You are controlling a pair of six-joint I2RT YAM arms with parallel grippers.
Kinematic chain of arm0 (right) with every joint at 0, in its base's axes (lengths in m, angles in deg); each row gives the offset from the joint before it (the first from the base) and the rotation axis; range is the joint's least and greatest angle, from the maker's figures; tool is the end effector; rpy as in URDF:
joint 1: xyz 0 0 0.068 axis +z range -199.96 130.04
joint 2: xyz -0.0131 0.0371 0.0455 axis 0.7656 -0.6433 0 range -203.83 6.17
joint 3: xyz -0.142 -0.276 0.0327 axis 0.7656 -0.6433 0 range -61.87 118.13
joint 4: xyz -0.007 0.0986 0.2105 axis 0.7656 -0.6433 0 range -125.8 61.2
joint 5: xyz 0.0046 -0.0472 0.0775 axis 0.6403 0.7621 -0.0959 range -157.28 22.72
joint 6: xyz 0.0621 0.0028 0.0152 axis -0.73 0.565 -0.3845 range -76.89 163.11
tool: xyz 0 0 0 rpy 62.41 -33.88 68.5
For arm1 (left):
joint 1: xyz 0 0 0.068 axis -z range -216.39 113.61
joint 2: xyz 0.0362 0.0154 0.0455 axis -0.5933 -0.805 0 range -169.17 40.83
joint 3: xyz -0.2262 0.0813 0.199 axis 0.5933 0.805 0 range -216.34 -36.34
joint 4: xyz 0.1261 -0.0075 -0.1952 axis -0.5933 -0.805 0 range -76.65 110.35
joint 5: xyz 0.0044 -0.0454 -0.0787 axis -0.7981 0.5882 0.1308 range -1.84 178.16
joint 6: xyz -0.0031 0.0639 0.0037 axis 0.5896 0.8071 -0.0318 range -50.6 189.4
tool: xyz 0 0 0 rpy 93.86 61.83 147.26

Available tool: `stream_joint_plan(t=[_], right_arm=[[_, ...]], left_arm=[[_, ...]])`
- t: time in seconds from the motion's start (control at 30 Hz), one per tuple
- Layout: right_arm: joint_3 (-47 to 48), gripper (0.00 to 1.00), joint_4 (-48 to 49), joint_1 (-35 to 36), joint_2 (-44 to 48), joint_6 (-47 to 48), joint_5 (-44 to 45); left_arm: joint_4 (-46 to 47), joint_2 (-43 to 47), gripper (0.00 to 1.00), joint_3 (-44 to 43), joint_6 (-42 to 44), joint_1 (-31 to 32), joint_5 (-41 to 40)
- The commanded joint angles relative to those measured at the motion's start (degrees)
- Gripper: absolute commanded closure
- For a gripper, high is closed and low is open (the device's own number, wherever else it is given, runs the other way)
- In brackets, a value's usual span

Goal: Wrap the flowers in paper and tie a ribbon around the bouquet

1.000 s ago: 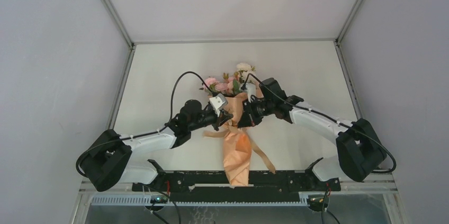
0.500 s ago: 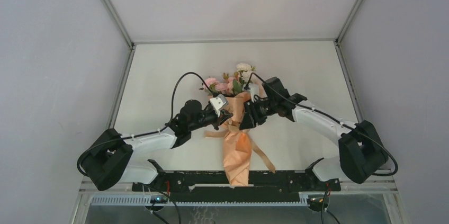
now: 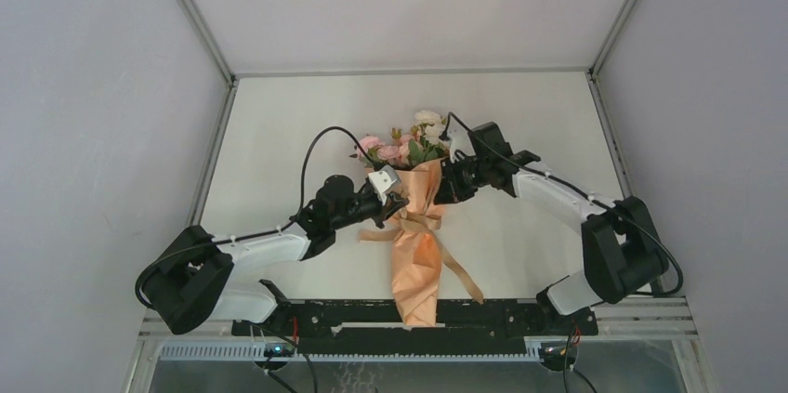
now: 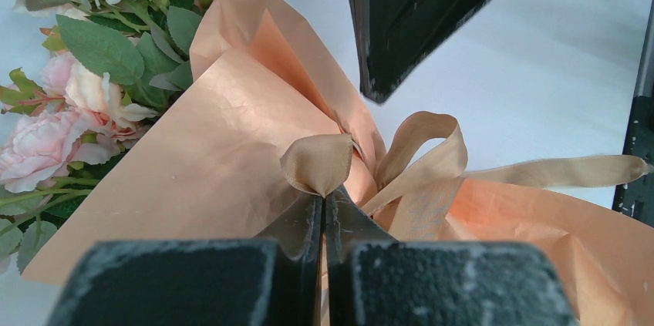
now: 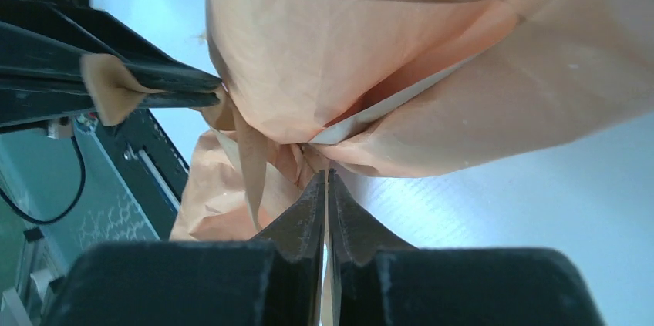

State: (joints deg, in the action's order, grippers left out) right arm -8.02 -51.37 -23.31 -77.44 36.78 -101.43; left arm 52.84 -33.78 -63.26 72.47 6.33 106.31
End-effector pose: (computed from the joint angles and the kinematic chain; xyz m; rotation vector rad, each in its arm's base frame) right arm 0.2305 0.1468 0.2709 -0.7005 2.4205 0.9809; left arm 0.1691 -0.1772 0.2574 0.9425 1.6421 -0.7697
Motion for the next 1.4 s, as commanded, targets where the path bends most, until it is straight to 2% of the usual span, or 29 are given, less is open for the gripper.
stream_joint_plan(t=[0.0, 0.3, 0.5, 0.67, 1.0, 1.23, 1.3, 1.37], right_arm=[[2.06, 0.9, -0.15, 2.99, -2.88, 4.28, -1.78], [1.81, 0.84, 3.33, 6.35, -7.36, 5.13, -10.52], [0.11, 0.74, 7.66, 6.56, -7.9, 3.52, -14.93], [-2.11, 0.62, 12.49, 7.01, -6.85, 2.28, -15.0], [-2.08, 0.55, 13.81, 8.85, -8.2, 2.76, -11.86], [-2.08, 0.55, 14.56, 11.12, -8.87, 3.67, -8.32], [-2.08, 0.61, 13.98, 11.05, -8.66, 3.68, -7.48], [-2.08, 0.75, 13.44, 10.93, -7.85, 3.46, -6.89]], left_arm=[[2.59, 0.08, 1.0, 1.05, 1.25, -0.35, -0.32], [2.5, 0.04, 1.0, 0.99, 1.22, -0.36, -0.33], [2.51, 0.24, 1.0, 1.16, 1.1, -0.35, -0.33], [2.36, 0.01, 1.0, 1.12, 1.06, -0.35, -0.32], [1.97, 0.04, 1.0, 1.08, 0.99, -0.33, -0.4], [1.97, 0.12, 1.0, 1.18, 0.88, -0.3, -0.68], [2.01, 0.16, 1.0, 1.24, 0.88, -0.33, -0.79], [1.96, 0.19, 1.0, 1.33, 0.88, -0.3, -0.81]])
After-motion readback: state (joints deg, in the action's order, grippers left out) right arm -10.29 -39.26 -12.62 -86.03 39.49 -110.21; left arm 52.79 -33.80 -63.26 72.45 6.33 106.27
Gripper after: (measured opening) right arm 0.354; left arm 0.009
